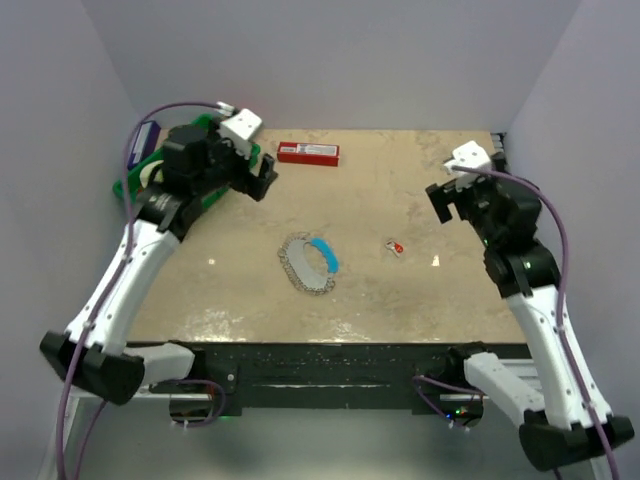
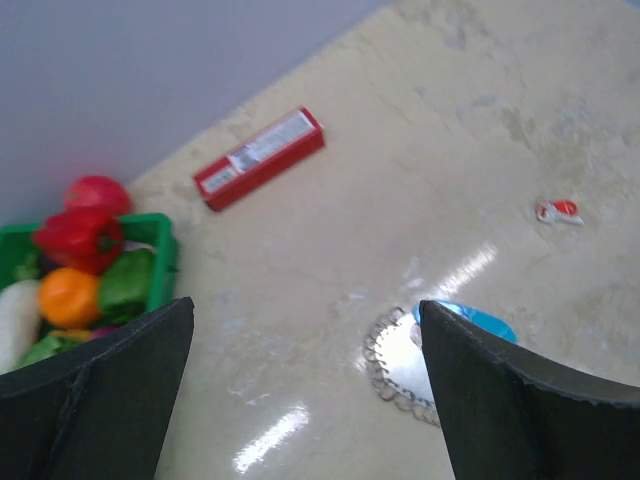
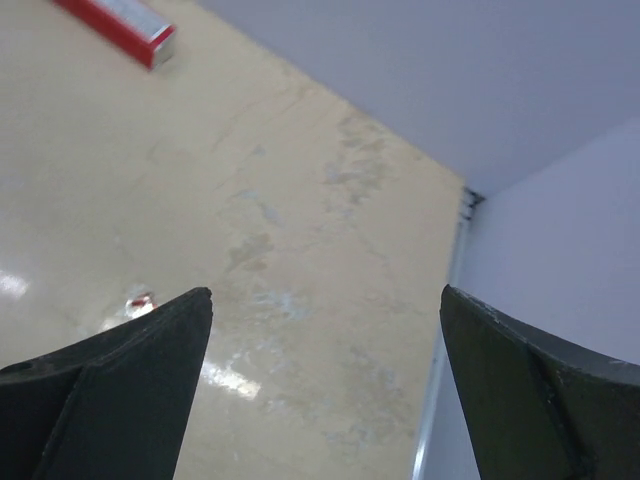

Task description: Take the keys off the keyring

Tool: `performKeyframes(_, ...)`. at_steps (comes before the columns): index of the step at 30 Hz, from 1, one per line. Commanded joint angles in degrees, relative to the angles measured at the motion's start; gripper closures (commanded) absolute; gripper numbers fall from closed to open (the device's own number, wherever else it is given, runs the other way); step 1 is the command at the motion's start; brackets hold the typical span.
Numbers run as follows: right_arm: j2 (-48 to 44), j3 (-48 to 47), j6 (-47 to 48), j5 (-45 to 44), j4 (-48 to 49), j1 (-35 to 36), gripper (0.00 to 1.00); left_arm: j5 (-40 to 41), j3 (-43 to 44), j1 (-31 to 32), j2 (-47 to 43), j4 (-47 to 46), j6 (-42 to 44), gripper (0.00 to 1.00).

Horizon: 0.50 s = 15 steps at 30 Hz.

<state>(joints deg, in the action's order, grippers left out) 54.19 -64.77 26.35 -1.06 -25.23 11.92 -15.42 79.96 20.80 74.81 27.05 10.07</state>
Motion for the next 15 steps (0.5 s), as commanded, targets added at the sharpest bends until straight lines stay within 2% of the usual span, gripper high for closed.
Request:
performKeyframes(1,-13.66,4.55,-4.54,-18.5,11.34,-0.06,0.01,6.72,-1.73,-6.62,-10.63,-4.8,-1.63,0.01)
performKeyframes(5,-17.27,1.76,-7.45,-24.68,9.5,-0.15,0.01,8.21,-5.6,-9.37,-19.16,-4.47,0.21,0.01)
performKeyframes(10,-20.96,-2.37,-10.26,-22.68,4.32,-0.06,0.01,8.47,-8.24,-9.46,-24.26,-3.75,-0.66,0.01)
performKeyframes(15,-22.29,-3.08,-10.97,-20.13,2.03,-0.06,0.01,6.99,-9.12,-9.46,-24.79,-3.84,-1.27,0.01)
